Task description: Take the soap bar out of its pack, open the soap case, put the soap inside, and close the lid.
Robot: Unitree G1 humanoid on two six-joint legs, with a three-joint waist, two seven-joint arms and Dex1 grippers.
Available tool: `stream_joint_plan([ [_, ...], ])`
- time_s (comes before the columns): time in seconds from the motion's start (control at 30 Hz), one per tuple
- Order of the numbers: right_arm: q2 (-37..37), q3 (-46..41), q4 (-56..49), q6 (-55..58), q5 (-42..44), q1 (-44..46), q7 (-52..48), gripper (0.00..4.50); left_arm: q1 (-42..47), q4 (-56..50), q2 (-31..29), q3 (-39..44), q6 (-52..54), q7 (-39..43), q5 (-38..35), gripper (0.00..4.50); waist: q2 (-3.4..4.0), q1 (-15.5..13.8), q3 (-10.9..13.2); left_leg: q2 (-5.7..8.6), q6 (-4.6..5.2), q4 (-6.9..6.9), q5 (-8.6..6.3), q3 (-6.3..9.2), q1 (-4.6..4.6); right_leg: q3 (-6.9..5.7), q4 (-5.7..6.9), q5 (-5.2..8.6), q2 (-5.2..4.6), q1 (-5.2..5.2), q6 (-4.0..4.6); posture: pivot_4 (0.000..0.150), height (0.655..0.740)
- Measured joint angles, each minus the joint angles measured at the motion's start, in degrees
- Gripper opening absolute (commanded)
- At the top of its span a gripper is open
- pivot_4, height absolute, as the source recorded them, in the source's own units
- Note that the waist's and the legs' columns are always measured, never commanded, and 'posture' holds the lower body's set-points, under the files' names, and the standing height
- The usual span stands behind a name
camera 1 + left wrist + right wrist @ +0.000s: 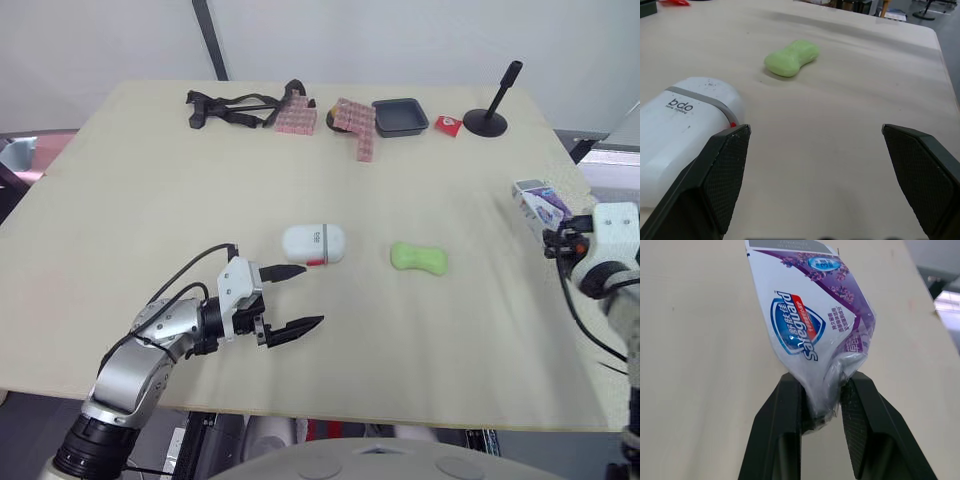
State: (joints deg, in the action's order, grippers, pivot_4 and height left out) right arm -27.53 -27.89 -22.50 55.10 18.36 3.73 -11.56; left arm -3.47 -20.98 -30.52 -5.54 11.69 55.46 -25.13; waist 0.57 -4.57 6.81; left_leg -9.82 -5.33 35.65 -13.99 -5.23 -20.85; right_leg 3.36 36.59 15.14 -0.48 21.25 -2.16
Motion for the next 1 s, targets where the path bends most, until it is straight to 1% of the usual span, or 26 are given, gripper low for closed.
stream_joint_plan([
  [0.07, 3.91, -0.87, -2.27, 3.75, 0.05, 2.11, 4.11, 0.95, 0.03, 0.0, 0.01, -0.02, 0.01, -0.06, -0.02, 4.5, 0.01, 0.14, -0.01, 0.02, -0.1, -0.17, 0.05, -0.04, 0.22, 0.0, -0.01, 0.0, -0.01, -0.04, 0.0, 0.15, 0.74],
  [0.2, 7.87, -1.39, -4.42, 8.1, 0.07, 3.24, 8.51, 0.95, 0.02, -0.01, 0.1, -0.01, 0.03, -0.29, -0.03, 4.5, 0.08, -0.06, -0.05, 0.08, -0.17, -0.55, 0.14, -0.05, 0.47, -0.03, -0.18, 0.0, -0.06, -0.21, 0.0, 0.15, 0.74],
  [0.37, 10.54, -1.27, -5.28, 10.29, -0.02, 3.18, 11.14, 0.95, 0.03, -0.01, 0.17, -0.02, 0.03, -0.54, -0.02, 4.5, 0.11, 0.02, -0.06, 0.12, -0.23, -0.79, 0.19, -0.05, 0.47, -0.03, -0.28, 0.0, -0.07, -0.28, 0.0, 0.15, 0.74],
  [0.6, 11.58, 0.83, -5.97, 10.3, -0.08, 2.86, 12.02, 0.95, 0.03, -0.01, 0.28, -0.02, 0.03, -0.85, -0.02, 4.5, 0.16, 0.05, -0.06, 0.13, -0.27, -0.83, 0.22, -0.05, 0.53, -0.06, -0.28, 0.0, -0.1, -0.33, 0.0, 0.15, 0.74],
  [0.7, 11.36, 1.82, -5.96, 9.7, -0.24, 2.16, 11.62, 0.95, 0.01, -0.01, 0.26, -0.02, 0.02, -0.75, -0.02, 4.5, 0.16, 0.05, -0.06, 0.13, -0.27, -0.83, 0.22, -0.05, 0.77, -0.05, -0.28, 0.0, -0.1, -0.36, 0.0, 0.15, 0.74],
  [0.83, 11.26, 2.04, -5.91, 8.99, -0.49, 1.76, 11.1, 0.95, 0.01, -0.01, 0.25, -0.02, 0.02, -0.5, -0.02, 4.5, 0.16, 0.12, -0.06, 0.13, -0.28, -0.87, 0.22, -0.05, 0.85, -0.04, -0.28, 0.0, -0.1, -0.41, 0.0, 0.15, 0.74],
  [0.87, 11.26, 2.03, -5.92, 8.96, -0.44, 1.61, 10.85, 1.67, 0.01, -0.01, 0.25, -0.02, 0.02, -0.42, -0.02, 4.5, 0.16, 0.12, -0.06, 0.13, -0.28, -0.88, 0.22, -0.05, 0.88, -0.04, -0.29, 0.0, -0.1, -0.44, 0.0, 0.15, 0.74],
  [0.9, 11.25, 2.04, -5.92, 8.96, -0.4, 1.42, 10.56, 1.86, 0.01, -0.01, 0.25, -0.02, 0.01, -0.38, -0.02, 4.5, 0.16, 0.12, -0.06, 0.13, -0.28, -0.89, 0.22, -0.05, 0.9, -0.04, -0.29, 0.0, -0.1, -0.45, 0.0, 0.15, 0.74],
  [0.93, 11.25, 2.04, -5.92, 8.96, -0.35, 1.19, 10.16, 2.28, 0.01, -0.01, 0.25, -0.02, 0.01, -0.32, -0.03, 4.5, 0.16, 0.13, -0.06, 0.13, -0.28, -0.89, 0.22, -0.05, 0.91, -0.04, -0.3, 0.0, -0.1, -0.45, 0.0, 0.15, 0.74],
  [1.0, 11.0, 2.11, -5.93, 8.94, -0.25, 0.95, 9.56, 2.95, 0.01, -0.01, 0.25, -0.02, 0.01, -0.19, -0.05, 4.5, 0.16, 0.13, -0.06, 0.13, -0.28, -0.89, 0.22, -0.05, 0.92, -0.04, -0.3, 0.0, -0.1, -0.48, 0.0, 0.15, 0.74],
])
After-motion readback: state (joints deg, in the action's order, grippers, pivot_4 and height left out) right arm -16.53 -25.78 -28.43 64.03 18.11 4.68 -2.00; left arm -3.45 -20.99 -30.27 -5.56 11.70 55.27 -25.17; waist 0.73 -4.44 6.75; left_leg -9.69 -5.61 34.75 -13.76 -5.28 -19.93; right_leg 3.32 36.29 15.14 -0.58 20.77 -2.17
